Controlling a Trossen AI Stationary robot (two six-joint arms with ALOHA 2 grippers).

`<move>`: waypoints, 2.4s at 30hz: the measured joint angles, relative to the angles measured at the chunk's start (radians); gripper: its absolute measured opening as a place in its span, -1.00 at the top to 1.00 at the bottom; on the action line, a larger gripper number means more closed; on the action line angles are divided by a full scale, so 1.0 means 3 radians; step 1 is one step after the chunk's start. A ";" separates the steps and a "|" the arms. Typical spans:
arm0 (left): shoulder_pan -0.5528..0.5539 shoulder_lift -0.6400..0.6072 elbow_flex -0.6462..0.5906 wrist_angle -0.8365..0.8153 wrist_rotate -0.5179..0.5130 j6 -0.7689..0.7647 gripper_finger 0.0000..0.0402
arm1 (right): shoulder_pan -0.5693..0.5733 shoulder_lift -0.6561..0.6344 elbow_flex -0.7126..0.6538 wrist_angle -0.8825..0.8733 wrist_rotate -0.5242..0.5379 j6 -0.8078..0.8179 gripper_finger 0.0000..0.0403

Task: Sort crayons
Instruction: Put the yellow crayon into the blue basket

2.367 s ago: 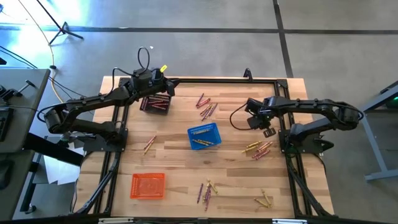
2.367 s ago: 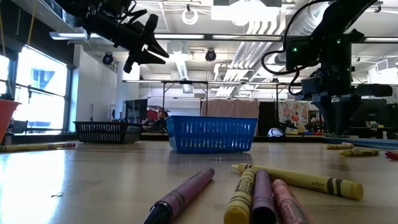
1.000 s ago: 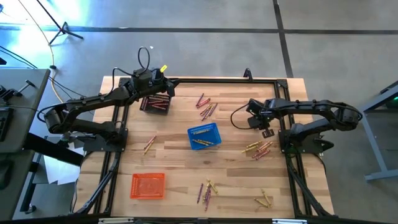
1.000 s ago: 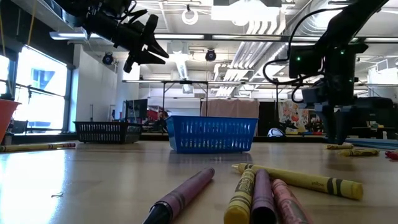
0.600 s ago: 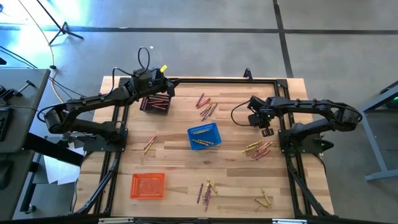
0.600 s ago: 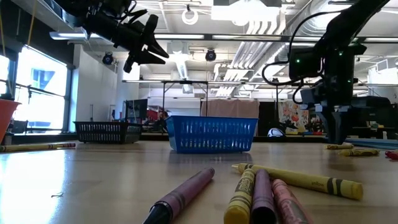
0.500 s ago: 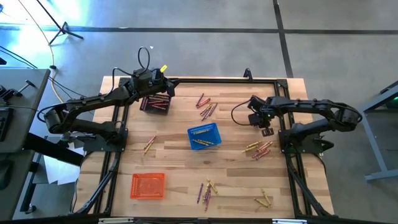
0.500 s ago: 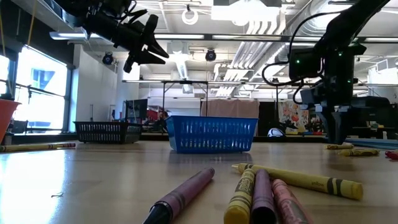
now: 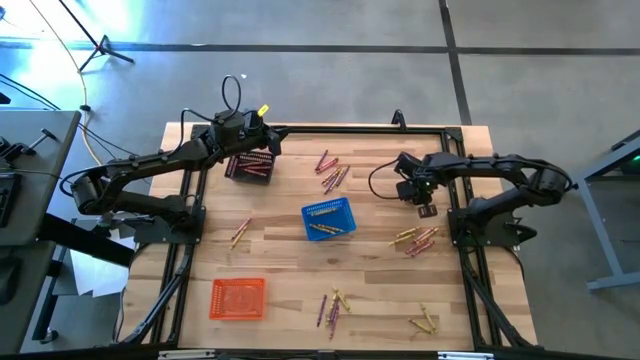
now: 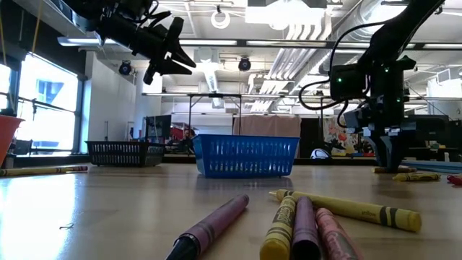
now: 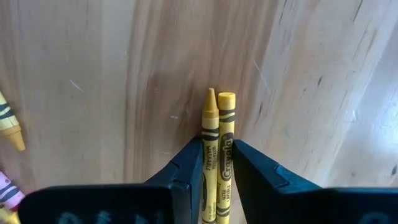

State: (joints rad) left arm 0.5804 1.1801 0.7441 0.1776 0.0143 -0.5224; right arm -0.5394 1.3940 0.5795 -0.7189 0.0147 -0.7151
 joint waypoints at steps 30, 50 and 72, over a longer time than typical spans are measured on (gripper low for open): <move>0.0001 0.0000 0.0000 -0.0002 0.0023 -0.0087 0.53 | 0.0002 0.0022 0.0248 -0.0080 -0.0110 0.0271 0.65; 0.0000 0.0000 0.0000 -0.0001 0.0027 -0.0089 0.53 | -0.0194 -0.0047 0.0220 0.0341 0.0172 0.0511 0.65; 0.0000 0.0000 -0.0001 -0.0002 0.0027 -0.0090 0.53 | -0.0668 0.0131 0.0228 0.0213 -0.0020 0.0287 0.65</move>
State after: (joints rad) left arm 0.5804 1.1801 0.7439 0.1770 0.0223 -0.5495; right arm -0.7399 1.4334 0.6479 -0.6551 0.0086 -0.6289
